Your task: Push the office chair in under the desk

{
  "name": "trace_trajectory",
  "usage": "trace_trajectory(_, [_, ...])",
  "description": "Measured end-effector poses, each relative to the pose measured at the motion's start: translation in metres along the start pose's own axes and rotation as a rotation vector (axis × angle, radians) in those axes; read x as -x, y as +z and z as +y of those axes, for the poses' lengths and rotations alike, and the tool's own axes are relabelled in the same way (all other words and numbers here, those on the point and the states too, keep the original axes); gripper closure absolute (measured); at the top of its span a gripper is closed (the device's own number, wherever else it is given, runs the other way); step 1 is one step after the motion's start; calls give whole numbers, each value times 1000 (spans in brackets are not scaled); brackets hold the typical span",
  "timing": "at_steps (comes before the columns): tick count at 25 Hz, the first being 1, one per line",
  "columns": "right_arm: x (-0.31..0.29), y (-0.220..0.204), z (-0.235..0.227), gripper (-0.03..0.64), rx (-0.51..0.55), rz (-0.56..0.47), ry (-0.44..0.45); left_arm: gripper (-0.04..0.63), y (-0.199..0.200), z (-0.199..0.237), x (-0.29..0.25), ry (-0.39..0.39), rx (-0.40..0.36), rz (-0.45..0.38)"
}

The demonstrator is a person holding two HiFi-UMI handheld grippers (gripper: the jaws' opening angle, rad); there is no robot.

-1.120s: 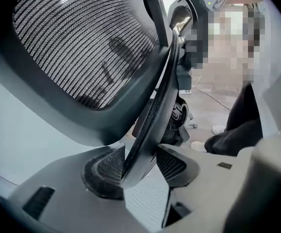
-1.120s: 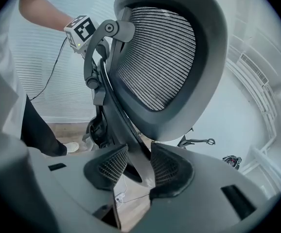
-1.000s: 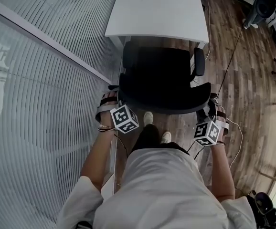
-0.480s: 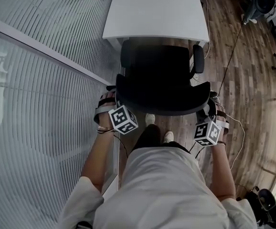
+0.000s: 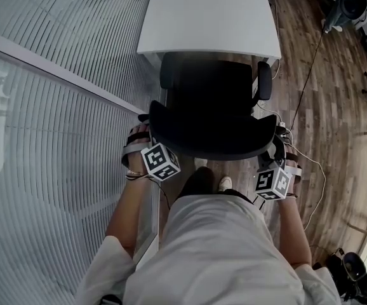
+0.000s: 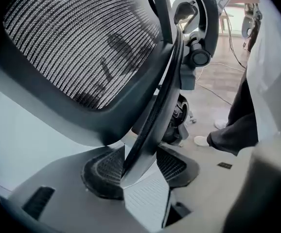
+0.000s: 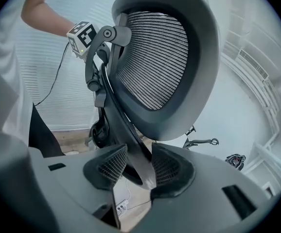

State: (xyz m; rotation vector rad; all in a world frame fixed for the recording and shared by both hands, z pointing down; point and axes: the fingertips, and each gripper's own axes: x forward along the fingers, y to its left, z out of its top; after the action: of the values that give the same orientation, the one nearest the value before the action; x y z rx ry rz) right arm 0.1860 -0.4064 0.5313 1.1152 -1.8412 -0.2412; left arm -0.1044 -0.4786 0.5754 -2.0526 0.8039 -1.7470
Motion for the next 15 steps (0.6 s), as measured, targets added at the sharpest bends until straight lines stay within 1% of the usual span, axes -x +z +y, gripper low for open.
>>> trace_trajectory(8, [-6,10,1,446,-12,-9,-5,387,-11,8,-5,-1,-7,13])
trace_trajectory(15, [-18,13,6,443,-7,-16,3,387,-12,18,-11,-7,7,9])
